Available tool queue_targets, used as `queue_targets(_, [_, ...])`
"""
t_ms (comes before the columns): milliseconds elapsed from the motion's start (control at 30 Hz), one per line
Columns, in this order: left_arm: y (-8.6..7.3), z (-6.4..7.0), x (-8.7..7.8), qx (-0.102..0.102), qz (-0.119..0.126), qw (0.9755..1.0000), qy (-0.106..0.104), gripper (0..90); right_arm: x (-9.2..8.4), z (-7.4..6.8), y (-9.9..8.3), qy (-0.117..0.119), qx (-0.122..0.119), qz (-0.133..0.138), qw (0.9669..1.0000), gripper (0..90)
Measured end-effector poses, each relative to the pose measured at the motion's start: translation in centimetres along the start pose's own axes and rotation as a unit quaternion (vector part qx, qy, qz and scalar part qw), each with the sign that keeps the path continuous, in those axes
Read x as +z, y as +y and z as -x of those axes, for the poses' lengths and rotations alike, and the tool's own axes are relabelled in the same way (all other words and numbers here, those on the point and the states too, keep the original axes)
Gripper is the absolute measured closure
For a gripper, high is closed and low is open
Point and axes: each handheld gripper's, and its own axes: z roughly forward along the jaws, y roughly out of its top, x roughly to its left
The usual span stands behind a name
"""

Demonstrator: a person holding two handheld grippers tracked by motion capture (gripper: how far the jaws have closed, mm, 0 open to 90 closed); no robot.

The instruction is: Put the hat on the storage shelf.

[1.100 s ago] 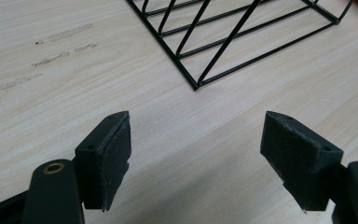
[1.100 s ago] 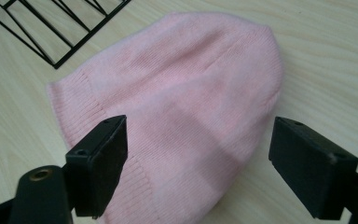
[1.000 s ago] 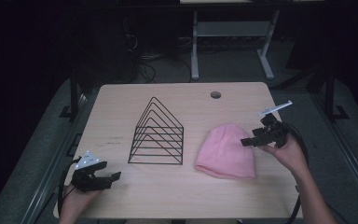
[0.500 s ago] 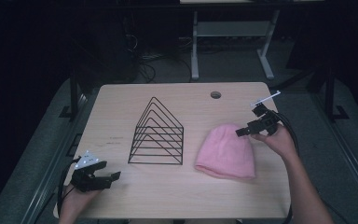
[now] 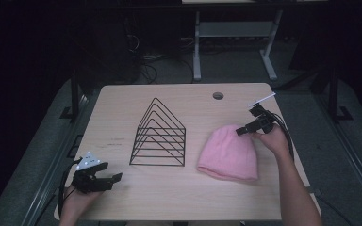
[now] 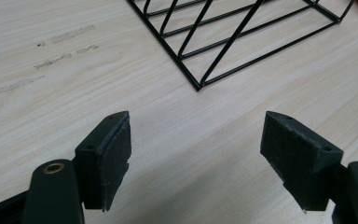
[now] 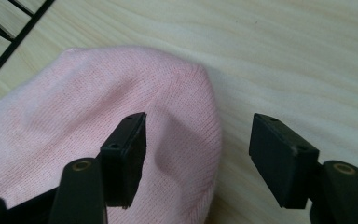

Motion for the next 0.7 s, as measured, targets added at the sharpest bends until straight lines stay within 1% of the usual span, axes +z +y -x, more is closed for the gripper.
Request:
queue_targets(33, [0.0,0.0,0.0,0.0,0.0,1.0,0.0,24.7,0.3,0.0,0.1,0.003,0.003,-0.007,1.0,38.0])
queue_targets(133, [0.1,0.0,0.1,0.0,0.0,1.0,-0.001,24.7,0.7,0.1,0.1,0.003,0.007,-0.013,0.9999,41.3])
queue_targets(267, [0.1,0.0,0.1,0.001,-0.003,1.0,-0.002,24.7,1.7,0.3,0.0,0.013,0.017,-0.03,0.9993,45.0])
queue_targets(333, [0.0,0.0,0.1,0.0,-0.001,1.0,-0.002,24.7,1.9,0.2,0.0,0.008,0.016,-0.033,0.9993,46.6])
queue_targets(367, [0.0,0.0,0.1,-0.002,0.0,1.0,-0.002,24.7,2.0,0.2,0.0,0.011,0.015,-0.035,0.9992,47.9])
queue_targets(400, [0.0,0.0,0.1,-0.006,-0.001,1.0,-0.002,24.7,2.1,0.2,0.0,0.012,0.018,-0.038,0.999,48.6])
queue_targets(467, [0.0,-0.1,0.1,-0.006,-0.001,1.0,-0.001,24.7,2.3,0.3,0.0,0.021,0.028,-0.044,0.9984,53.5])
queue_targets(533, [0.0,-0.2,0.1,0.0,-0.003,1.0,0.0,24.7,2.4,0.3,0.0,0.027,0.031,-0.043,0.9982,56.9])
queue_targets(633, [0.0,-0.1,0.0,-0.002,0.001,1.0,0.0,24.7,2.4,0.0,-0.2,0.026,0.03,-0.039,0.9984,62.0])
queue_targets(700, [0.0,0.0,0.0,-0.007,0.005,1.0,-0.002,24.7,2.4,0.0,-0.2,0.029,0.032,-0.04,0.9983,67.4])
